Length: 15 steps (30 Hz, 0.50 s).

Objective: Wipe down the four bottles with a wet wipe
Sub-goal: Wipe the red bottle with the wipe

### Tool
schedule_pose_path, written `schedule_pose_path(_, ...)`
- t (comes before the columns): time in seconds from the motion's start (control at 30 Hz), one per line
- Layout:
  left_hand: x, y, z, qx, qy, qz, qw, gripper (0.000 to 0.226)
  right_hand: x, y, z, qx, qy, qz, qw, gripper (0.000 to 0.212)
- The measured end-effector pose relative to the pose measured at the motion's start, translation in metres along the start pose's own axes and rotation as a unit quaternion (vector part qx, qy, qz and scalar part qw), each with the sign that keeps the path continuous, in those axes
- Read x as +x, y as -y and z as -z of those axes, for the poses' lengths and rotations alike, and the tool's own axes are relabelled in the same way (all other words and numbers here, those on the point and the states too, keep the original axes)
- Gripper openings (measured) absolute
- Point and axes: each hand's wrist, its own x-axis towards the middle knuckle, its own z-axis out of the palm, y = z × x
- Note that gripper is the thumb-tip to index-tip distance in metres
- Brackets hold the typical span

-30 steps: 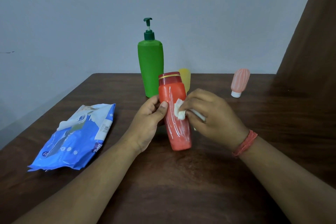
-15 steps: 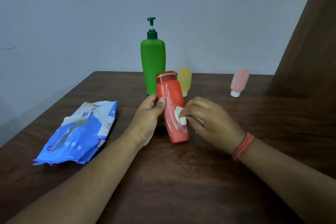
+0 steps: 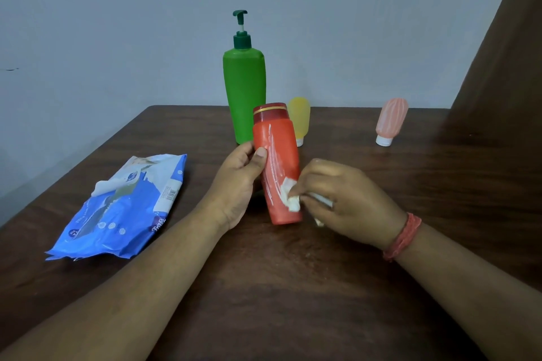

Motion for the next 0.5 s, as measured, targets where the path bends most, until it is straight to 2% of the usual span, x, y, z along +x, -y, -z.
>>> schedule_pose_path(0.07,0.000,0.000,0.000,-0.001,0.001,-0.002,1.000,0.021,0.002,0.000,0.000,-0.007,-0.039,-0.027,0.999,0.016)
schedule_pose_path(0.1,-0.001,-0.001,-0.001,-0.001,0.000,-0.002,1.000,0.021,0.002,0.000,0.001,-0.012,-0.033,-0.021,0.999,0.015)
schedule_pose_path(0.23,-0.002,-0.001,-0.001,-0.001,-0.010,0.003,1.000,0.021,-0.004,0.004,0.004,-0.029,0.075,0.051,0.995,0.014)
schedule_pose_path(0.37,-0.001,-0.002,-0.002,0.009,-0.023,0.000,1.000,0.022,-0.001,0.000,0.004,-0.063,0.006,0.020,0.998,0.015)
schedule_pose_path(0.5,-0.003,-0.004,-0.004,0.046,-0.029,-0.006,0.998,0.026,-0.002,0.012,-0.009,-0.115,0.044,0.093,0.988,0.013)
